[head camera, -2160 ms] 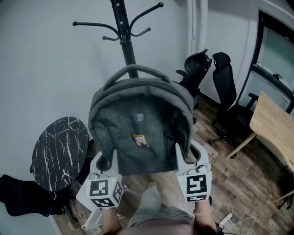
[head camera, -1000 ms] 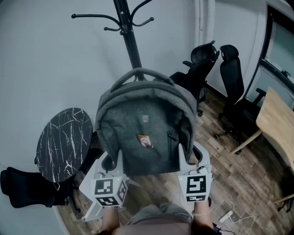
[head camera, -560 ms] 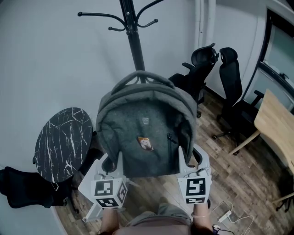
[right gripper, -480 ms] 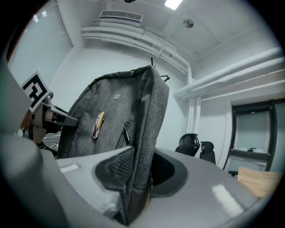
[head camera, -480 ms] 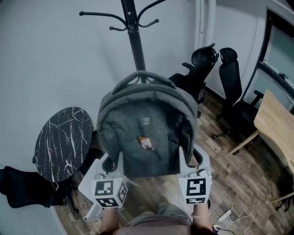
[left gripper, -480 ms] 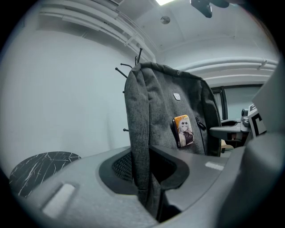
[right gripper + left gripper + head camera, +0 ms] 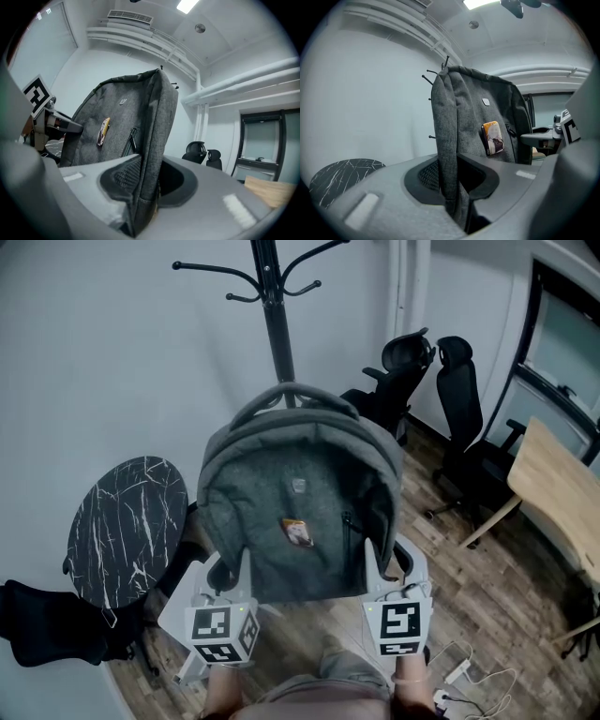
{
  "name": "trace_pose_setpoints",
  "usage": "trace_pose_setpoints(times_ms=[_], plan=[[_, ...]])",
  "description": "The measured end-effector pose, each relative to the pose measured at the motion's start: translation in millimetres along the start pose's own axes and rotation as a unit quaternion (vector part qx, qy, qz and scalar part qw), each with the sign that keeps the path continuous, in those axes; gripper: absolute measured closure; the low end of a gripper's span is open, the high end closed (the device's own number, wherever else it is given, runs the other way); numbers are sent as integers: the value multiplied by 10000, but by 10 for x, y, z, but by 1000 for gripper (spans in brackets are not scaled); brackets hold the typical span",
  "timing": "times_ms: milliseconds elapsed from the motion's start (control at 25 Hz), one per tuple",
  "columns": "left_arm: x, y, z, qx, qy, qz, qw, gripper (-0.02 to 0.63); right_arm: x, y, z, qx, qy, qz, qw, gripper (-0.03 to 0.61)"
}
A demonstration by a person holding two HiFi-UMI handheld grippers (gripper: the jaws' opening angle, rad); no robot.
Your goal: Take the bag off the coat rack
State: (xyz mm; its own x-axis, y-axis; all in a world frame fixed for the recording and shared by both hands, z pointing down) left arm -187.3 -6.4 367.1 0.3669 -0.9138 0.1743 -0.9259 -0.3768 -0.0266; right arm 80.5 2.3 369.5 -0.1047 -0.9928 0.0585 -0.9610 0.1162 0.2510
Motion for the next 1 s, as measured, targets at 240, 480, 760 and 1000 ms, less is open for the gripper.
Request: trace_pose_setpoints(times_ms=[240, 480, 760, 1000], plan=[[-241, -90, -13, -21, -73, -38, 10000, 535, -282, 27, 41, -42, -16, -51, 10000, 483], [-506, -178, -51, -12, -134, -29, 9999, 535, -550, 74, 41, -68, -46, -69, 9999, 483], [-742, -262, -68, -7, -133, 11, 9999, 537, -783, 111, 47, -35, -70, -34, 10000, 483], [-934, -351, -95, -27, -185, -4, 9998, 535, -1009, 127, 57, -56, -98, -80, 9999, 483]])
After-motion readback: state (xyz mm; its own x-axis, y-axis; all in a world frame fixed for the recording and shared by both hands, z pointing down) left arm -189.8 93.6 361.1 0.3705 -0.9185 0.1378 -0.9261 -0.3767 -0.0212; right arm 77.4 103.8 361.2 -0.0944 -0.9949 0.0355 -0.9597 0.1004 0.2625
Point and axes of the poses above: the fingertips, and each gripper's own axes: x forward along the fingers, y to its left, z out of its top, the point moved 7 cm from there along -x, backward along the fingers, and after that the axes turned 7 degrees about -z, right-handed, at the moved point
